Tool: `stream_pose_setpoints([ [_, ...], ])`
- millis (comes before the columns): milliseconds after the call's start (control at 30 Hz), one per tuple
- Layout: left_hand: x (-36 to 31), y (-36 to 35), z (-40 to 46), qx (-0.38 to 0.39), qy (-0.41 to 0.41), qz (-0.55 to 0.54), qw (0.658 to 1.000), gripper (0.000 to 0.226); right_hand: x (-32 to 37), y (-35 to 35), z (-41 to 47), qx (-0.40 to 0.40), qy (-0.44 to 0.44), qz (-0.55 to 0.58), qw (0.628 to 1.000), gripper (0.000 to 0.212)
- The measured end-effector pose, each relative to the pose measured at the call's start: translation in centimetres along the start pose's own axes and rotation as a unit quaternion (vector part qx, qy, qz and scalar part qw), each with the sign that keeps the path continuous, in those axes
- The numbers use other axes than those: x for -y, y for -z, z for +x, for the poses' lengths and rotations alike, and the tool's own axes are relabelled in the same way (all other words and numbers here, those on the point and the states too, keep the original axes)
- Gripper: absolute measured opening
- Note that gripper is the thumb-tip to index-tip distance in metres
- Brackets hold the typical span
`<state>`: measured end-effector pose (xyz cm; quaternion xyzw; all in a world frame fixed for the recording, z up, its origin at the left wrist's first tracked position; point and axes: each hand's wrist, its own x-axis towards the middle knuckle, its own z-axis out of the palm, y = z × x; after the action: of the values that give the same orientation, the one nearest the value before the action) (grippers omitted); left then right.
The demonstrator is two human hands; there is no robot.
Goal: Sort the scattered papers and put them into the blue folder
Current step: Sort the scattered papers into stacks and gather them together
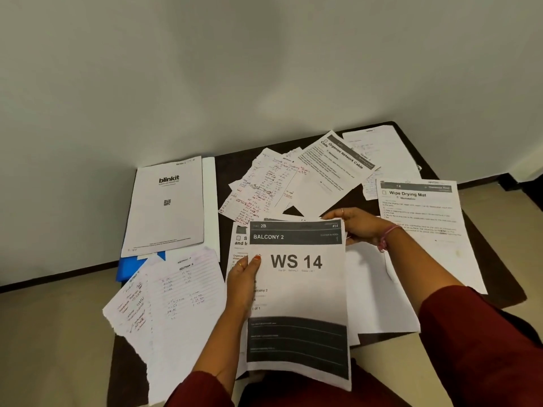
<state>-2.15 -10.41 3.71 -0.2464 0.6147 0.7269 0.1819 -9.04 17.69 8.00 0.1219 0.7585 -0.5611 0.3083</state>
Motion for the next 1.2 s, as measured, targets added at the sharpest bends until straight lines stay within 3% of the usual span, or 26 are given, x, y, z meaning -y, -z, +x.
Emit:
stream_pose_setpoints([
  [267, 0.1, -0.1, 0.4, -0.011, -0.001, 0.007, 1.0, 0.014, -0.6, -0.9, 0.1, -0.018, 0.008, 0.087, 0.996, 0.016],
  [400, 0.2, -0.2, 0.7, -0.019, 0.0, 0.012, 1.0, 0.018, -2.5, -2.2, -0.6, -0.034, -0.019, 0.211, 0.977, 0.051],
  [467, 0.3, -0.2, 0.7, -0.023, 0.002, 0.012, 1.0, 0.017, -3.7, -3.0, -1.4, -0.03, -0.025, 0.245, 0.969, 0.056],
  [667, 0.5, -0.4, 1.1, -0.031, 0.005, 0.014, 0.999, 0.022, -7.2, -5.8, -3.6, -0.057, 0.004, 0.102, 0.993, 0.026],
  [767, 0.2, -0.9, 1.0, -0.026, -0.016, 0.023, 0.999, 0.017, -7.7, -6.5, -3.5, -0.089, 0.014, 0.099, 0.991, 0.012],
  [933, -0.5, -0.4, 0.8, -0.002, -0.033, 0.027, 0.999, 0.07, -5.8, -6.1, -3.4, -0.136, 0.044, 0.127, 0.982, 0.031],
  [1067, -2.3, -0.2, -0.8, 0.041, -0.044, 0.083, 0.995, 0.038, -2.8, -5.5, -3.8, -0.137, 0.083, 0.144, 0.977, 0.024],
  [1200, -5.4, -1.1, -2.1, 0.019, -0.124, 0.102, 0.987, 0.026, 0.9, -5.3, -4.2, -0.16, 0.149, 0.15, 0.964, 0.024],
])
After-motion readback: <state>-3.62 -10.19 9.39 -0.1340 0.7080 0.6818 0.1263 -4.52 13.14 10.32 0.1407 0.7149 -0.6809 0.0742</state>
